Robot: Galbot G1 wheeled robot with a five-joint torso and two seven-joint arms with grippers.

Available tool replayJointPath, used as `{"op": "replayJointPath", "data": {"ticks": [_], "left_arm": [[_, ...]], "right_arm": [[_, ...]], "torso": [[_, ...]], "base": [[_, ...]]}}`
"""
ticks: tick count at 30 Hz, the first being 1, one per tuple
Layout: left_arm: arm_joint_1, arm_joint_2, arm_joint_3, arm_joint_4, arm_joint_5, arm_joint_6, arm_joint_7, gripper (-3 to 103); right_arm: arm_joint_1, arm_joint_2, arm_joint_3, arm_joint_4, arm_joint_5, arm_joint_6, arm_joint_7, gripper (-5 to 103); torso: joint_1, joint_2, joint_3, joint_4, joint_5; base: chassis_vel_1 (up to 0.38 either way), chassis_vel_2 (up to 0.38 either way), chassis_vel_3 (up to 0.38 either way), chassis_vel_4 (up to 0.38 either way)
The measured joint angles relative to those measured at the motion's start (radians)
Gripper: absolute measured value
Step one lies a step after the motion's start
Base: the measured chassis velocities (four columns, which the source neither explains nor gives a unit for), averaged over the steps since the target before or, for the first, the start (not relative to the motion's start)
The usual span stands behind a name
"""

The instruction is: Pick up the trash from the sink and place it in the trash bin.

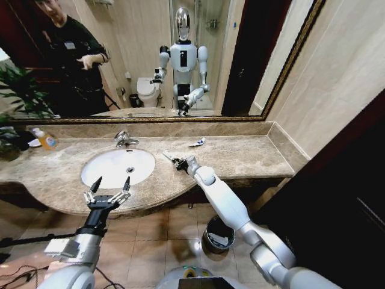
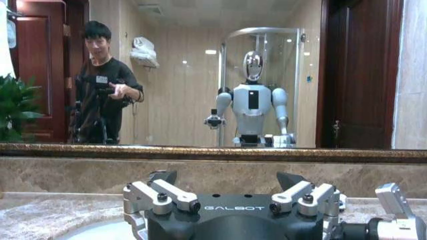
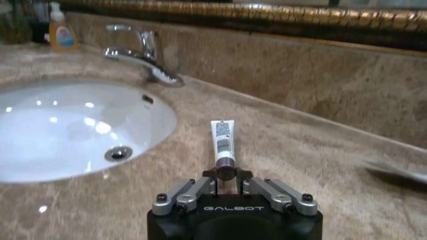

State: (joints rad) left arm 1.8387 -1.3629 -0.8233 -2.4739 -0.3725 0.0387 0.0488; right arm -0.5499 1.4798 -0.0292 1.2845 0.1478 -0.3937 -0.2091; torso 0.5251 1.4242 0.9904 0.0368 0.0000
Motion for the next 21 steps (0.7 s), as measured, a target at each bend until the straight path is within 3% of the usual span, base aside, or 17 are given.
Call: {"op": "replayJointPath", "data": {"ticks": [13, 21], "left_arm": [[0.000, 0.000, 0.000, 0.000, 0.000, 0.000, 0.000, 100], [0.000, 0.000, 0.000, 0.000, 0.000, 0.000, 0.000, 100]], "right_arm": [[-0.059, -0.061, 0.037, 0.187, 0.078, -0.014, 0.045, 16], [-0.147, -0.163, 0.064, 0.387, 0.174, -0.061, 0.105, 16]], "torso": [[0.000, 0.000, 0.000, -0.0001, 0.0000], [0.000, 0.000, 0.000, 0.0000, 0.0002]], "base": [[0.000, 0.000, 0.000, 0.000], [0.000, 0.000, 0.000, 0.000]]}}
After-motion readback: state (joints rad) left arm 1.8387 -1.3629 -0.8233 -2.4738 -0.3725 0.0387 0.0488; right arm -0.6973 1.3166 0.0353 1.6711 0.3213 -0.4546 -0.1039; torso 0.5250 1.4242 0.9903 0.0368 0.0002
